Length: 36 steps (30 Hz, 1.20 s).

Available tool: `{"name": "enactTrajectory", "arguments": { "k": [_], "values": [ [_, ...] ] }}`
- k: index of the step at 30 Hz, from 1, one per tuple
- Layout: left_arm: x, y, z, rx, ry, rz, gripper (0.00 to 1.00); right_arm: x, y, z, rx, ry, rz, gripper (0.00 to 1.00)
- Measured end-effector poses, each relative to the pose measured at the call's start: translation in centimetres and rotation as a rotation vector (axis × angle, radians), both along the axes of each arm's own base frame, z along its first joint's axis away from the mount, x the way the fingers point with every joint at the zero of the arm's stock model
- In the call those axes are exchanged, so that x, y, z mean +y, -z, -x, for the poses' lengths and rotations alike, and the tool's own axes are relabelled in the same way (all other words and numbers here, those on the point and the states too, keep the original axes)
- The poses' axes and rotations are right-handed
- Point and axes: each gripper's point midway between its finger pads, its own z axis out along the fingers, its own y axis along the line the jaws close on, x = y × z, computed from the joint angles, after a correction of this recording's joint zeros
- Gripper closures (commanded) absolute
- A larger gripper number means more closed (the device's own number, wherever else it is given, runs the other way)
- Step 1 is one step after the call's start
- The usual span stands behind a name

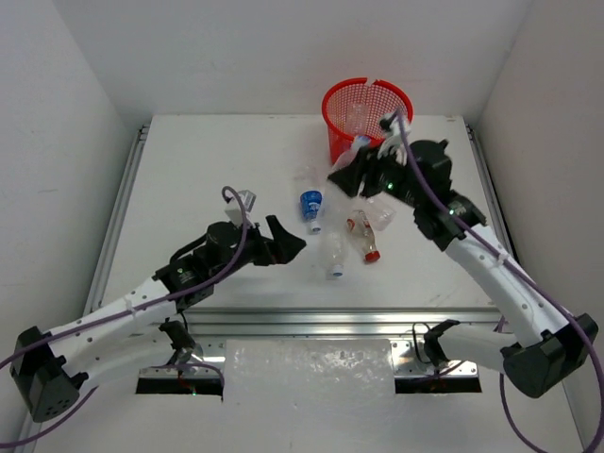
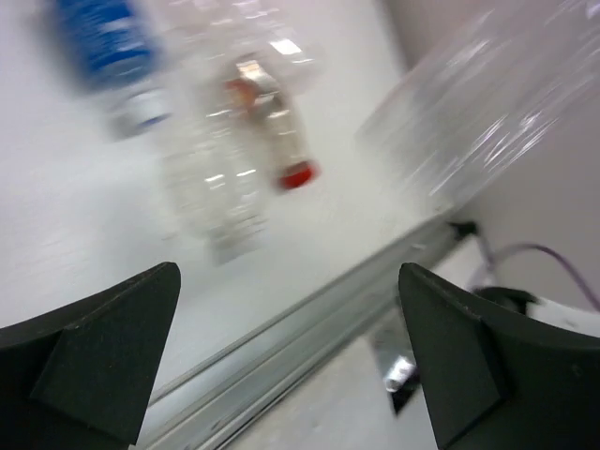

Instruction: Put the plastic bottles in the bin

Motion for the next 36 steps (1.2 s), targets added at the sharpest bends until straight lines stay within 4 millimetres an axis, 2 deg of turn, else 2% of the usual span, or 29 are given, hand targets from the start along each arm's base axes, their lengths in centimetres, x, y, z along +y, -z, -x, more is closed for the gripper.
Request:
{"name": "enactTrajectory", "arguments": {
  "k": [2,4,6,8,12,15,17,20,23,24,26,27,29,34,36],
  "values": [
    [2.9,2.7,0.0,0.093,-0.125,-0.114,0.0,-3.3,-2.9,-3.9,-0.073,0.157,0.012,1.0],
    [5.2,4.9,0.8,0.162,-0.182,-0.205,0.0,-6.2,-5.5,-7.6,-0.143,0.299,0.04,1.0],
    [6.8,6.0,1.7,0.197,-0.211,-0.256,0.0,-8.0,-7.3,-10.9,-0.203,0.404,0.083,1.0],
    [7.9,6.3,2.4,0.206,-0.228,-0.272,0.0,-9.2,-8.1,-13.9,-0.246,0.477,0.129,1.0],
    [8.9,6.4,3.2,0.209,-0.24,-0.276,0.0,-11.2,-7.1,-19.9,-0.257,0.576,0.22,1.0],
    [9.3,6.9,3.4,0.226,-0.249,-0.296,0.0,-14.0,-6.1,-24.8,-0.255,0.668,0.273,1.0],
    [9.5,7.2,3.4,0.233,-0.253,-0.309,0.0,-16.1,-4.6,-27.3,-0.232,0.715,0.31,1.0],
    [9.4,7.5,3.3,0.239,-0.253,-0.32,0.0,-18.1,-3.0,-30.2,-0.212,0.752,0.336,1.0],
    [9.2,8.4,3.1,0.254,-0.247,-0.357,0.0,-19.3,-1.6,-32.6,-0.198,0.773,0.35,0.99],
    [9.1,8.7,3.0,0.258,-0.246,-0.367,0.0,-19.4,-1.1,-33.2,-0.196,0.775,0.352,0.92],
    [9.0,9.2,2.7,0.265,-0.249,-0.386,0.0,-19.3,0.2,-33.8,-0.178,0.768,0.361,0.85],
    [8.9,9.4,2.5,0.267,-0.25,-0.394,0.0,-19.1,0.9,-33.9,-0.165,0.759,0.367,0.61],
    [8.6,9.7,2.1,0.269,-0.252,-0.4,0.0,-18.6,1.8,-34.0,-0.153,0.737,0.372,0.03],
    [7.4,10.5,0.3,0.283,-0.275,-0.434,0.0,-17.9,1.9,-33.5,-0.148,0.71,0.373,0.01],
    [6.4,10.7,-1.3,0.303,-0.291,-0.474,0.01,-17.8,1.5,-32.9,-0.142,0.7,0.369,0.01]
  ]
}}
